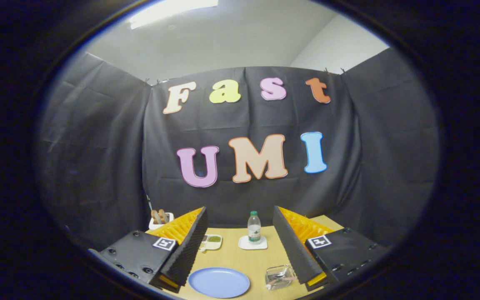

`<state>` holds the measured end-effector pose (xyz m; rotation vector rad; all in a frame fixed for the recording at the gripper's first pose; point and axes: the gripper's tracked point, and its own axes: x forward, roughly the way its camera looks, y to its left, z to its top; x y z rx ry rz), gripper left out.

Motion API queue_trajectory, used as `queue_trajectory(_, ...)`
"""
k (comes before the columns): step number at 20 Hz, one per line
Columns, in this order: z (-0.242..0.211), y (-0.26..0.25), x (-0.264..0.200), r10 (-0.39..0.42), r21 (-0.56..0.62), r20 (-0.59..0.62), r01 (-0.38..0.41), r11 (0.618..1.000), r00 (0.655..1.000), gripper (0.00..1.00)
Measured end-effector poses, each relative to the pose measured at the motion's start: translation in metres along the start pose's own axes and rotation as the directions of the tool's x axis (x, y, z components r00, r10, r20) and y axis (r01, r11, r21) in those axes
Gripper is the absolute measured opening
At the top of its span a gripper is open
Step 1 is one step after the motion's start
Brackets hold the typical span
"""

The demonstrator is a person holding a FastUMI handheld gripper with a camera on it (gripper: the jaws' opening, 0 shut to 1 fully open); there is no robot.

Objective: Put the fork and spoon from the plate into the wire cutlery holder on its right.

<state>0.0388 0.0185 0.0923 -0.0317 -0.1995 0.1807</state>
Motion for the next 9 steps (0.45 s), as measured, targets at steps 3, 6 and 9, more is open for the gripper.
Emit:
queue_trajectory(3,0.005,0.003,-0.006,-0.027,-0.03,0.049,0.029,0.999,0.998,0.98)
queue_trajectory(6,-0.005,0.002,-0.016,-0.043,-0.01,0.031,0.043,0.999,0.999,0.98)
queue_trajectory(9,-0.007,-0.003,-0.03,-0.071,-0.015,0.019,0.071,0.997,0.997,0.98)
